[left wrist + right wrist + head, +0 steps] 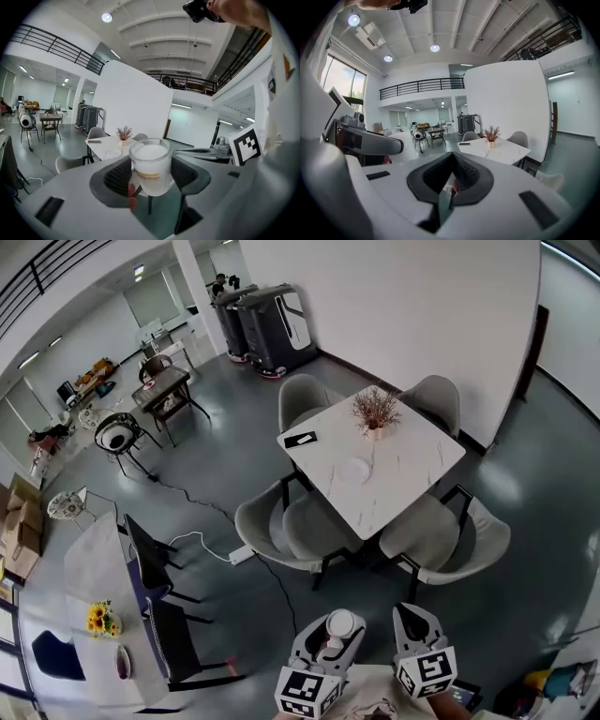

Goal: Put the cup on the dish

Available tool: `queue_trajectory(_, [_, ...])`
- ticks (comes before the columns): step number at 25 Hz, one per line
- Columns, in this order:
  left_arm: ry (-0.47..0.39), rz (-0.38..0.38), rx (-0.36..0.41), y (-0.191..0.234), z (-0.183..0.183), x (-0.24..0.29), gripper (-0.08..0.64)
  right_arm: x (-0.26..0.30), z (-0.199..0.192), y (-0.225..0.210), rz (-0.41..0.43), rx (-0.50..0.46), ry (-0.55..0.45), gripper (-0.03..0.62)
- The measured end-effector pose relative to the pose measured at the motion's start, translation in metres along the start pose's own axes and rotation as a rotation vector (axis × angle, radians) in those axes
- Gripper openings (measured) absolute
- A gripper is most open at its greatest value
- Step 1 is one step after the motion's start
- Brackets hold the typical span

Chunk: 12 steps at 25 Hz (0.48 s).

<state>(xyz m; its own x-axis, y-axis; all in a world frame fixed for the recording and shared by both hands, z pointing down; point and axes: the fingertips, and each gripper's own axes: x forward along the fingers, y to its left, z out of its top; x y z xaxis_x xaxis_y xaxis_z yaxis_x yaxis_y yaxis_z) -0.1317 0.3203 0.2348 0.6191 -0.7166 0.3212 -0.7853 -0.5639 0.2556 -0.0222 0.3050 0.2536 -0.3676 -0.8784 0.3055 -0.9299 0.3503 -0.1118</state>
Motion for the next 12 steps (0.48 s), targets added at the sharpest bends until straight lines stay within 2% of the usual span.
queue_trajectory(5, [0.019, -0.014, 0.019, 0.043, 0.002, 0.0, 0.267, 0.03, 0.004, 0.017, -0.047, -0.006, -0.015, 0.005])
queue_trajectory(8, [0.039, -0.035, 0.017, 0.058, -0.003, 0.005, 0.267, 0.038, 0.0, 0.017, -0.087, -0.003, 0.008, 0.005])
queue_trajectory(12, [0.045, -0.048, 0.009, 0.071, -0.002, 0.01, 0.267, 0.05, 0.0, 0.021, -0.097, -0.007, 0.032, 0.005])
